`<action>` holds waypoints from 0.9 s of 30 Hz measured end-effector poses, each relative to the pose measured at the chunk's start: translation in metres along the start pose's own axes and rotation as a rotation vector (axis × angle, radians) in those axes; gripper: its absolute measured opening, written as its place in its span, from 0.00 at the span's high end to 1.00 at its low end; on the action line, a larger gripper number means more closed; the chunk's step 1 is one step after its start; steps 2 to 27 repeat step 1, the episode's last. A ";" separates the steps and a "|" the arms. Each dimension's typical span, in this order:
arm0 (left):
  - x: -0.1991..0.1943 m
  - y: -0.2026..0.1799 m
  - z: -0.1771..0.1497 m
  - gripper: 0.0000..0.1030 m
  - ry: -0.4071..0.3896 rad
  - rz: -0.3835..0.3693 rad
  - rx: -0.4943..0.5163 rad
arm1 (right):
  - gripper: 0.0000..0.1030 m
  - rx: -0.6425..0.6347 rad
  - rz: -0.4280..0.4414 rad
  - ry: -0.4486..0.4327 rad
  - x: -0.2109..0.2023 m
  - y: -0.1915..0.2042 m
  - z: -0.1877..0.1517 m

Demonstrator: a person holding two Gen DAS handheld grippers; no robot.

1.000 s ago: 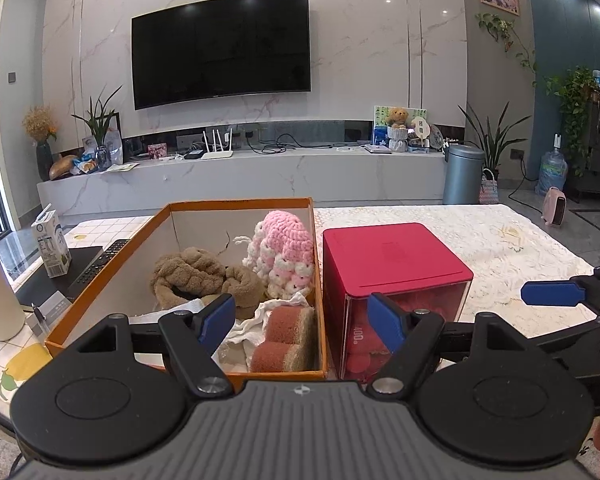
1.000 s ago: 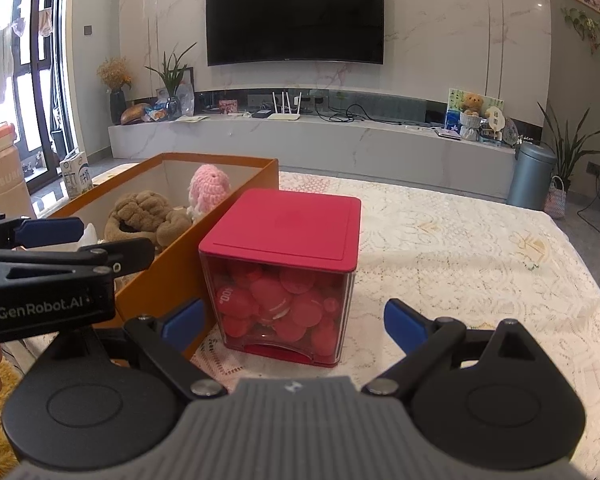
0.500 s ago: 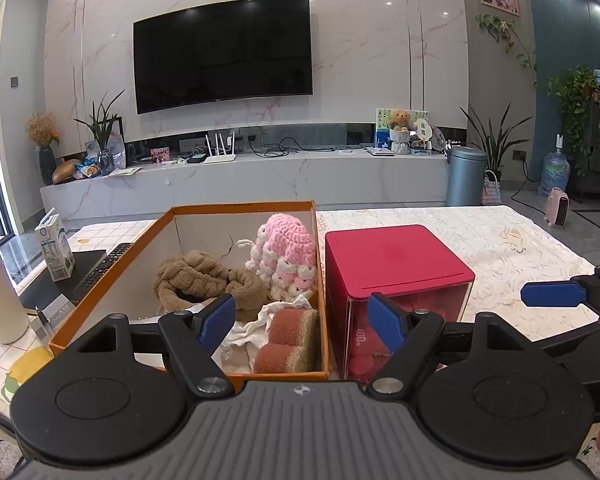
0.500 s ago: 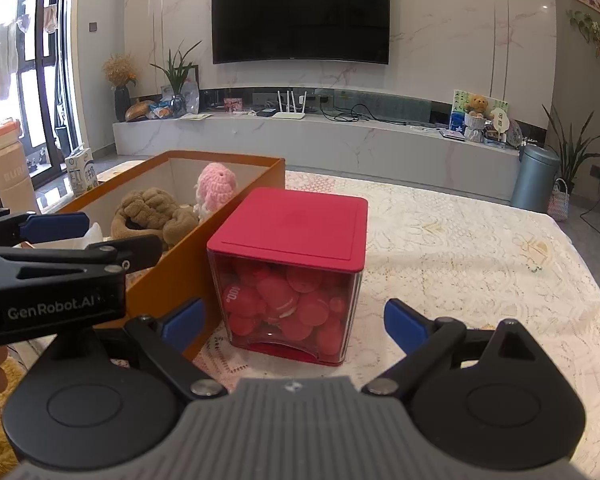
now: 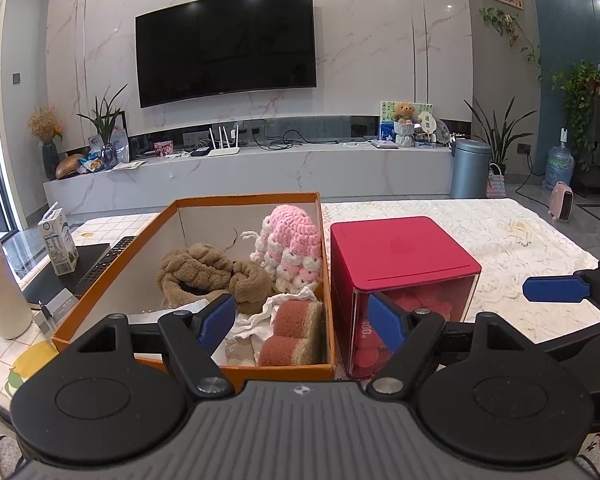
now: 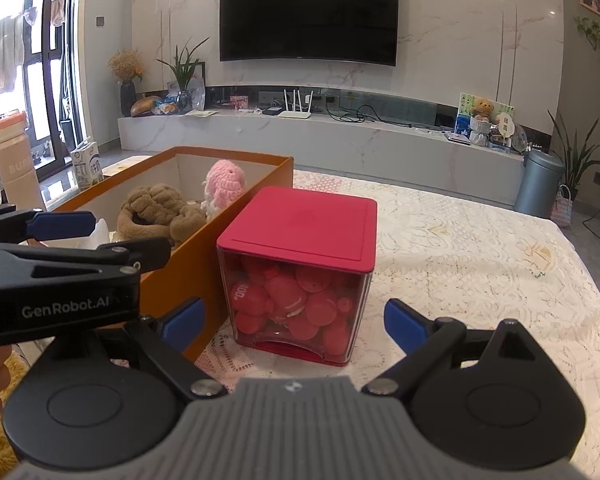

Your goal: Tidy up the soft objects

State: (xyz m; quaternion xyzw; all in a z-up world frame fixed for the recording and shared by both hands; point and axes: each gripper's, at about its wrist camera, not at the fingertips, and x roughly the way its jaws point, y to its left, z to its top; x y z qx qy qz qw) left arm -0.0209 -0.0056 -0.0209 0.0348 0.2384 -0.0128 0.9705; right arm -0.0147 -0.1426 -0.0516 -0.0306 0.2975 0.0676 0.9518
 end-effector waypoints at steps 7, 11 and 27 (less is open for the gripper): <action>0.000 -0.001 0.000 0.14 -0.005 0.005 0.011 | 0.08 -0.003 0.002 0.002 0.000 0.000 0.000; 0.000 -0.001 0.000 0.14 -0.005 0.005 0.011 | 0.08 -0.003 0.002 0.002 0.000 0.000 0.000; 0.000 -0.001 0.000 0.14 -0.005 0.005 0.011 | 0.08 -0.003 0.002 0.002 0.000 0.000 0.000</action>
